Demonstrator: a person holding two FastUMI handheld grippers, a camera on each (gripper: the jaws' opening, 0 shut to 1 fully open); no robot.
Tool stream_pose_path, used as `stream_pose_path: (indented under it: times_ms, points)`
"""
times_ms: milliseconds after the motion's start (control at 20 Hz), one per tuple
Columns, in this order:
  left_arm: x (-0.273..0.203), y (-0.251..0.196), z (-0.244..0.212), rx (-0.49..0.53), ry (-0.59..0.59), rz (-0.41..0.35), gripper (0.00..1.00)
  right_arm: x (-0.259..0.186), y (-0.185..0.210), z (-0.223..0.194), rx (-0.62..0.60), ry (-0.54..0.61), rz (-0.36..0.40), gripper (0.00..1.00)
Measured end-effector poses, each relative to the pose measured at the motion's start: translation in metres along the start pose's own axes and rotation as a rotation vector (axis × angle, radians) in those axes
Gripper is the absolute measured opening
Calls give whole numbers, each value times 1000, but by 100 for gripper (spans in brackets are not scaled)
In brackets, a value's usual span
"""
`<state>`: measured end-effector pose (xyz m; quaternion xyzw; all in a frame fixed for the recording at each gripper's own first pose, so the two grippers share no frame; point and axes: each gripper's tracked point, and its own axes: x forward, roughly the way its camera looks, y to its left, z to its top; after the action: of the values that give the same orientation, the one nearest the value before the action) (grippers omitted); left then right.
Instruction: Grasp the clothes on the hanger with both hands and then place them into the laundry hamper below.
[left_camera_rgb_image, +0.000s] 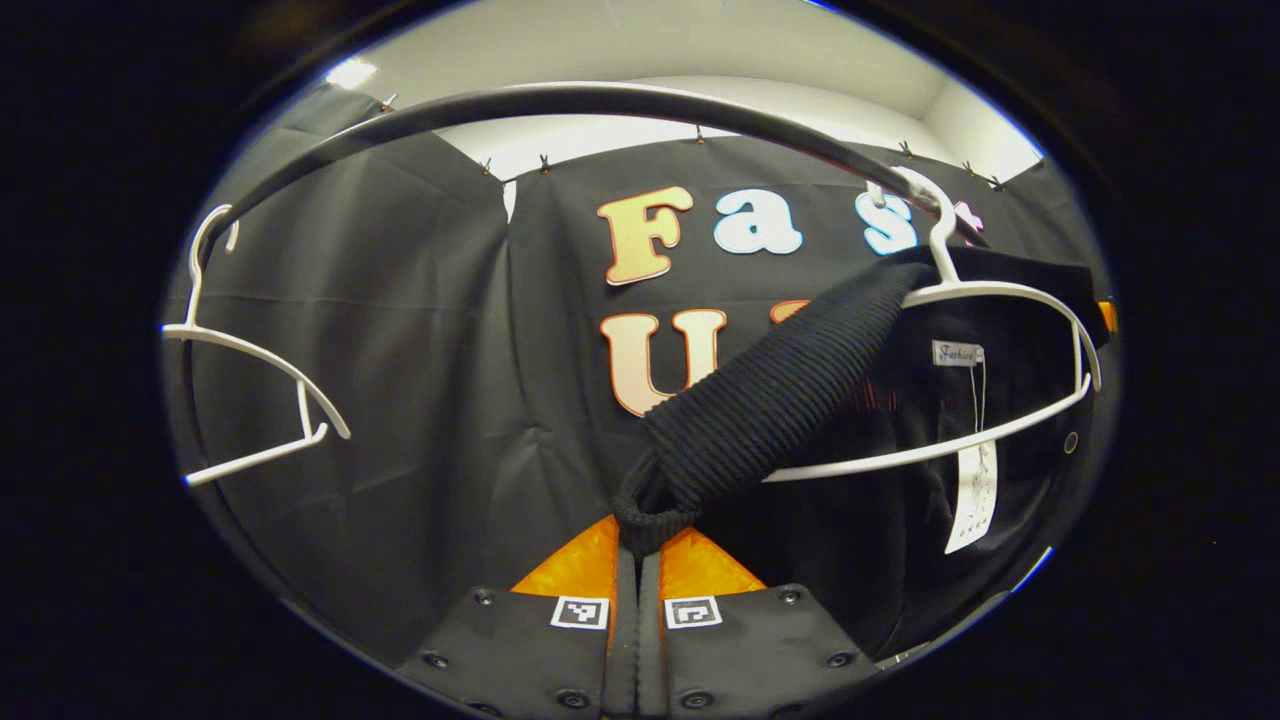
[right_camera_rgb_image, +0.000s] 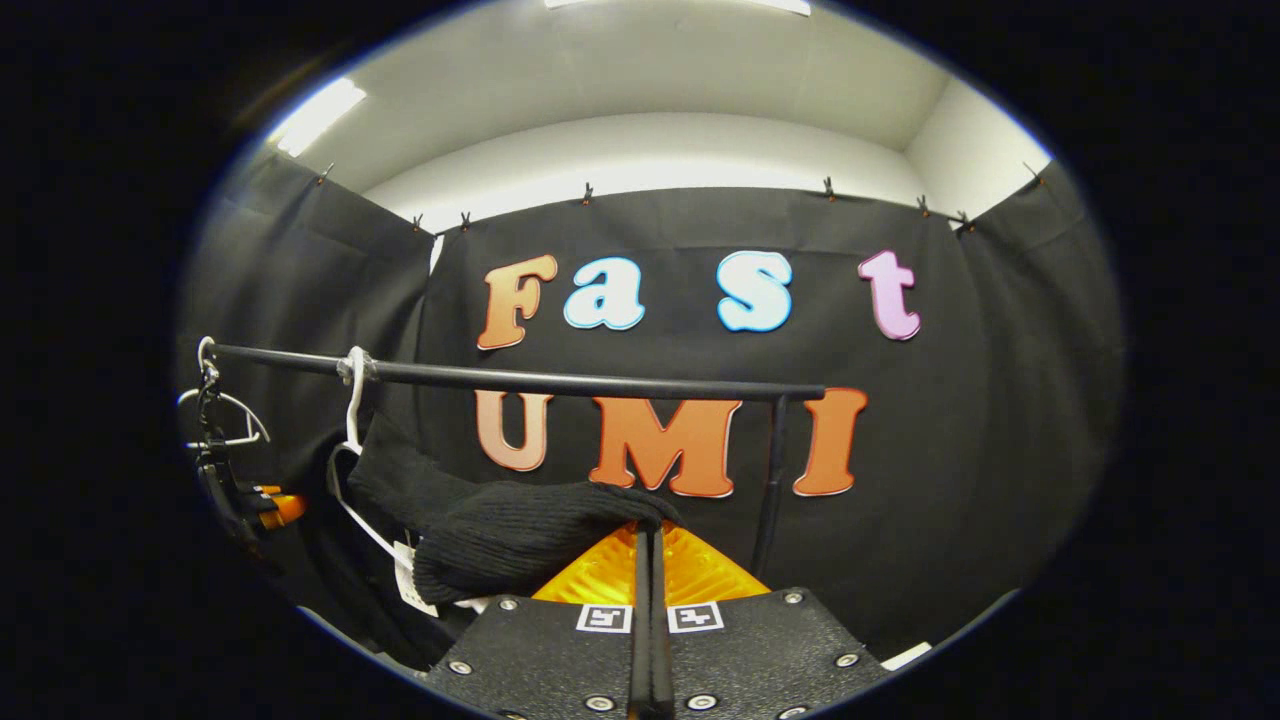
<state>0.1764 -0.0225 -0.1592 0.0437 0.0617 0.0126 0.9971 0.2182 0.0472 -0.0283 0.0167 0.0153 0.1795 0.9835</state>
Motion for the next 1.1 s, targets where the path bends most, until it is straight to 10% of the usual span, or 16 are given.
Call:
stream_pose_path:
  times_ms: [500,1100]
  points:
    - [13,76,4,48,3,168,7,90,12,-53,301,139,332,0]
    - [3,56,-64,33,135,127,7,120,30,-166,630,239,412,0]
